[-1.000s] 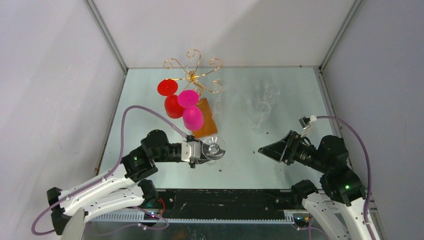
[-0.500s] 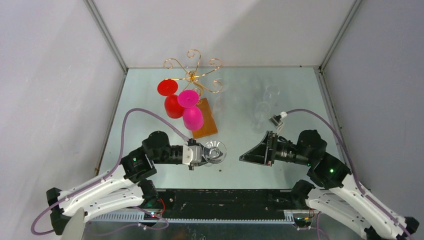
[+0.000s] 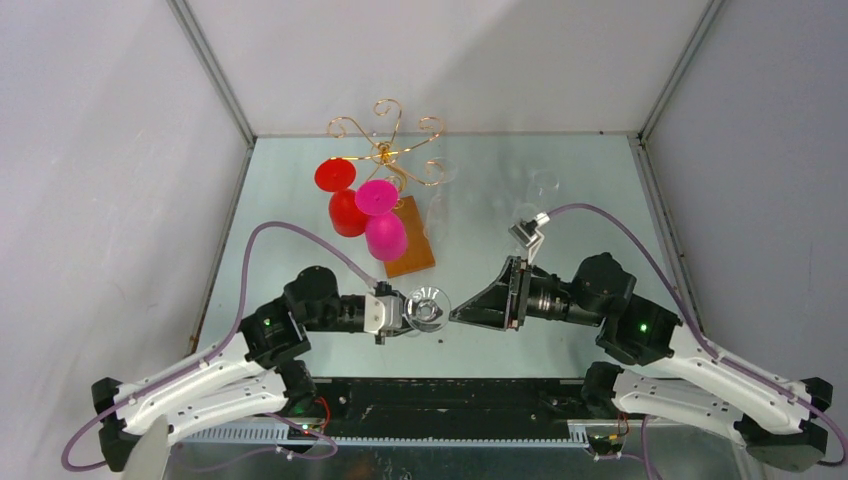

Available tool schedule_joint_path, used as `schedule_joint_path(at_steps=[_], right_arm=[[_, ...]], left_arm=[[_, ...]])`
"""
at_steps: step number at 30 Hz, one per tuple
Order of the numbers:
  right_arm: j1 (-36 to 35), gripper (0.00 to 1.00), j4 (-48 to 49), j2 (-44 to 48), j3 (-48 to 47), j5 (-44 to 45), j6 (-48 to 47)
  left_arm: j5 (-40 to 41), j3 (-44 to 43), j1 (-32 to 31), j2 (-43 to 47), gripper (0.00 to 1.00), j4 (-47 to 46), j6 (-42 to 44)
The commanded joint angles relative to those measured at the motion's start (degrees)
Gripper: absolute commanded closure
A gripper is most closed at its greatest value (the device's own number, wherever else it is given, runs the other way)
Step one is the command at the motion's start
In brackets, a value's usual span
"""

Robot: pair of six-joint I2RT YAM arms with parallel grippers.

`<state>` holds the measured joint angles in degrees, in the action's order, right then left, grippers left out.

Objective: Place the wine glass upside down on the wine glass rack
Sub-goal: Turn the wine glass upside down at the wine rack.

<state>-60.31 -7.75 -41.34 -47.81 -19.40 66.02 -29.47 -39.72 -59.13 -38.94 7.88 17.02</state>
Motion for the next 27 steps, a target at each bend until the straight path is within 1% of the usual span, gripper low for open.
schedule_joint_path(at_steps=[1, 3, 5, 7, 9, 14, 15, 16, 21, 23, 27], right_arm=[[-2.6, 0.41, 4.6, -2.0, -3.8, 3.4, -0.6], [-3.6, 0.41, 4.6, -2.7, -4.2, 4.2, -0.6], [-4.3, 0.45, 4.4, -3.3, -4.4, 4.7, -0.7], [-4.7, 0.52, 4.2, -3.7, -4.5, 5.0, -0.6], [-5.0, 0.55, 3.9, -4.0, -4.5, 5.2, -0.6], [-5.4, 0.59, 1.8, -4.3, -4.5, 7.1, -0.5], [-5.4, 0.62, 1.7, -4.3, -4.5, 7.3, -0.5], [-5.4, 0.64, 1.5, -4.3, -4.5, 7.6, -0.5], [-5.4, 0.83, 1.6, -4.6, -4.5, 8.5, -0.5], [-5.4, 0.88, 0.8, -4.9, -4.5, 8.8, -0.5], [-5.4, 0.91, 0.3, -5.6, -4.5, 8.7, -0.5]], left_arm=[[0.7, 0.7, -0.4, 1.3, 1.00, -3.5, 0.7], [0.9, 0.7, -0.5, 1.4, 1.00, -3.2, 0.8], [1.1, 0.6, -0.5, 1.5, 1.00, -2.8, 1.2], [1.4, 0.7, -0.5, 1.6, 1.00, -2.6, 1.3], [1.8, 0.8, -0.5, 1.5, 1.00, -2.1, 1.7], [2.4, 1.0, -0.5, 1.4, 1.00, -2.0, 1.9], [2.4, 1.0, -0.5, 1.3, 1.00, -1.8, 2.0], [2.4, 1.0, -0.5, 1.3, 1.00, -1.7, 2.0], [2.6, 1.2, -0.6, 1.4, 1.00, -1.4, 2.0], [2.8, 1.2, -0.7, 1.6, 1.00, -1.4, 2.0], [3.2, 1.3, -0.7, 1.7, 1.00, -1.3, 2.3]])
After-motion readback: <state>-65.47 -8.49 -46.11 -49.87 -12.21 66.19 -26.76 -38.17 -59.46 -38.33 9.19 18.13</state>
